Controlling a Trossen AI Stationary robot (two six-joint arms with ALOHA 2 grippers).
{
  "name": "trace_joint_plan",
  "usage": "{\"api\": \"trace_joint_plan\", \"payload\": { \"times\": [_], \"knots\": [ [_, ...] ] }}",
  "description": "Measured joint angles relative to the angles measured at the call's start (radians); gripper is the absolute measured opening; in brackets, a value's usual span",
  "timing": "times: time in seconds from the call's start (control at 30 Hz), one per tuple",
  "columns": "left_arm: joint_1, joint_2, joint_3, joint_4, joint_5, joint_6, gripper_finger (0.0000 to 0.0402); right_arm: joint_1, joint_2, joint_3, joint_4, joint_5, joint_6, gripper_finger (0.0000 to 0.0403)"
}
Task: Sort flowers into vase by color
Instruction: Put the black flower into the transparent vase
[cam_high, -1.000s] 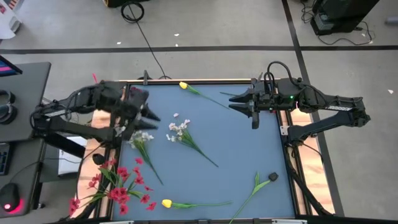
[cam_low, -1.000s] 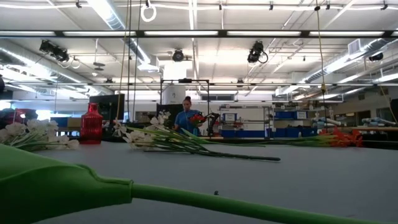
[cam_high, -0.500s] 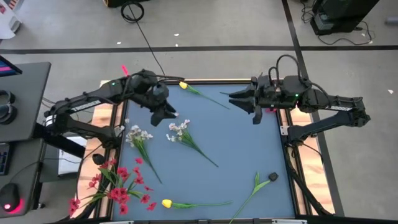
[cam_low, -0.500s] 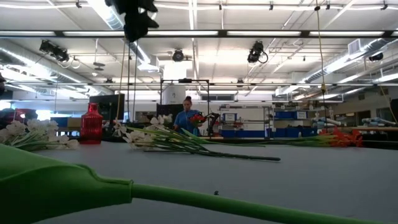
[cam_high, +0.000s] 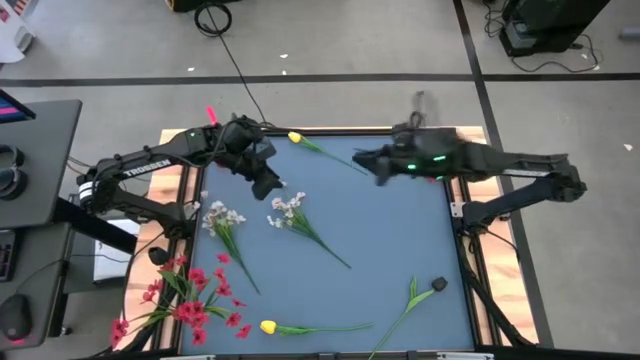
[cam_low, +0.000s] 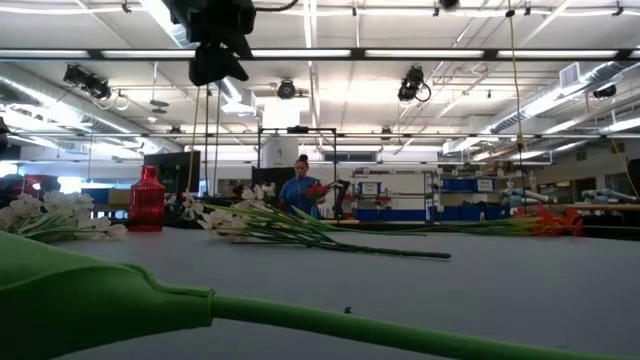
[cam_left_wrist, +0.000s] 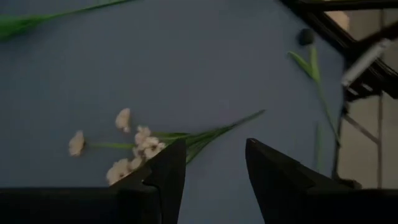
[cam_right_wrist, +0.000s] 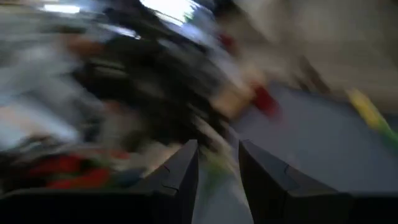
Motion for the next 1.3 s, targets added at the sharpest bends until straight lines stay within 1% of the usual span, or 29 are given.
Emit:
{"api": "trace_joint_plan", "payload": {
  "times": [0.07,0.1,0.17,0.23,0.33,0.43,0.57,0.83,1.03,1.07,1.13,1.3],
  "knots": [
    [0.001,-0.002,0.000,-0.010,-0.005,-0.025,0.0172,0.001,0.046,-0.002,-0.168,0.017,0.206,0.0125],
    [0.001,-0.004,0.000,-0.015,-0.009,-0.031,0.0172,0.002,0.071,-0.002,-0.235,0.005,0.287,0.0125],
    [0.001,-0.004,0.000,-0.027,-0.010,-0.035,0.0172,0.014,0.122,-0.002,-0.343,-0.031,0.419,0.0125],
    [0.000,-0.003,0.000,-0.039,-0.013,-0.039,0.0172,0.036,0.180,-0.002,-0.412,-0.068,0.530,0.0125],
    [0.000,-0.001,0.000,-0.037,-0.017,-0.042,0.0172,0.079,0.259,-0.002,-0.446,-0.146,0.653,0.0125],
    [0.000,-0.001,0.000,-0.036,-0.021,-0.035,0.0172,0.131,0.326,-0.002,-0.442,-0.217,0.741,0.0125],
    [0.000,-0.001,0.000,-0.037,-0.022,0.049,0.0172,0.206,0.385,-0.002,-0.495,-0.265,0.871,0.0126],
    [0.000,-0.001,0.000,-0.107,-0.022,0.156,0.0172,0.411,0.423,-0.002,-0.755,-0.377,1.244,0.0126],
    [0.000,-0.001,0.000,-0.110,-0.022,0.204,0.0172,0.574,0.426,-0.002,-0.789,-0.398,1.531,0.0126],
    [0.000,-0.001,0.000,-0.109,-0.022,0.205,0.0172,0.598,0.426,-0.006,-0.787,-0.409,1.556,0.0126],
    [0.000,-0.001,0.000,-0.097,-0.022,0.205,0.0172,0.642,0.427,-0.019,-0.788,-0.464,1.566,0.0126],
    [0.000,-0.001,0.000,-0.077,-0.022,0.205,0.0172,0.742,0.459,-0.055,-0.742,-0.500,1.577,0.0126]
  ]
}}
